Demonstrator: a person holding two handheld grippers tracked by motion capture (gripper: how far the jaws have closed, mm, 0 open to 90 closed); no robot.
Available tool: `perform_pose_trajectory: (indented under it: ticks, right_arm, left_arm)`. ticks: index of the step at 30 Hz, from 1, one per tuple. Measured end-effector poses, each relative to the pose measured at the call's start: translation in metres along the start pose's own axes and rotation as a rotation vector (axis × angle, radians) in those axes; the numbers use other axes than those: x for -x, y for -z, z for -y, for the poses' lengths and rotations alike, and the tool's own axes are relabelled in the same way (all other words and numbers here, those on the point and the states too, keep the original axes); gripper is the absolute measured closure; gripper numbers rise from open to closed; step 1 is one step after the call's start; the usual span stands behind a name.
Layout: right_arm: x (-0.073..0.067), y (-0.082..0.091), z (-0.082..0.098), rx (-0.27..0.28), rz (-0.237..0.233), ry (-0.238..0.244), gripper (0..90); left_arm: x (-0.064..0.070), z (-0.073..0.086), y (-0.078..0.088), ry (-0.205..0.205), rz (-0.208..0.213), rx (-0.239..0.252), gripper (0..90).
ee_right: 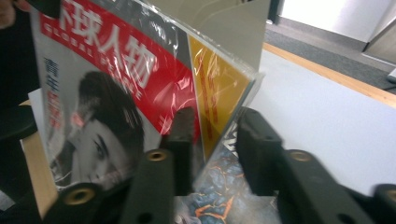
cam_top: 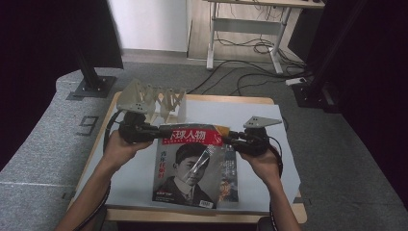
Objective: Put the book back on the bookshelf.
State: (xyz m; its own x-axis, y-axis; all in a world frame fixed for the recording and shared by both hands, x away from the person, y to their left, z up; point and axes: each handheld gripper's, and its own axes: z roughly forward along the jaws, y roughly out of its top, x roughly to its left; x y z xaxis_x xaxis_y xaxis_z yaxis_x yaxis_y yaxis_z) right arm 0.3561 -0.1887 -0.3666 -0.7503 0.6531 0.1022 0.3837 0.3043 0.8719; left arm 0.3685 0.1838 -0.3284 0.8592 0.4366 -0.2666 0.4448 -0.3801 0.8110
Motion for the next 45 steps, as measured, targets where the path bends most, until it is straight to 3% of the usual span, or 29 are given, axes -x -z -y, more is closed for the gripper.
perform_pose_trajectory:
  ticks: [4, 18, 26, 37, 41, 44, 45]
  right_arm:
    - [0.005, 0.000, 0.005, -0.007, 0.020, -0.019, 55.6]
    - [0.039, -0.012, 0.051, -0.084, 0.136, -0.074, 33.9]
    - [0.050, -0.017, 0.075, -0.141, 0.178, -0.106, 31.1]
    - [0.064, -0.032, 0.117, -0.248, 0.233, -0.127, 29.4]
    - [0.069, -0.034, 0.131, -0.261, 0.246, -0.152, 29.3]
    - [0.072, -0.035, 0.138, -0.264, 0.253, -0.163, 28.8]
    - [0.073, -0.035, 0.141, -0.264, 0.257, -0.166, 28.5]
  left_arm:
    - [-0.001, -0.003, 0.005, 0.012, -0.002, -0.003, 87.2]
    - [-0.002, -0.017, 0.034, 0.009, -0.116, 0.016, 87.2]
    - [-0.005, -0.025, 0.054, 0.013, -0.213, 0.032, 87.2]
    - [-0.008, -0.036, 0.070, 0.004, -0.359, 0.018, 87.2]
    - [-0.008, -0.040, 0.076, -0.001, -0.402, 0.013, 87.1]
    - [-0.009, -0.041, 0.078, -0.001, -0.401, 0.009, 87.1]
    - [-0.008, -0.042, 0.079, -0.011, -0.430, 0.002, 87.2]
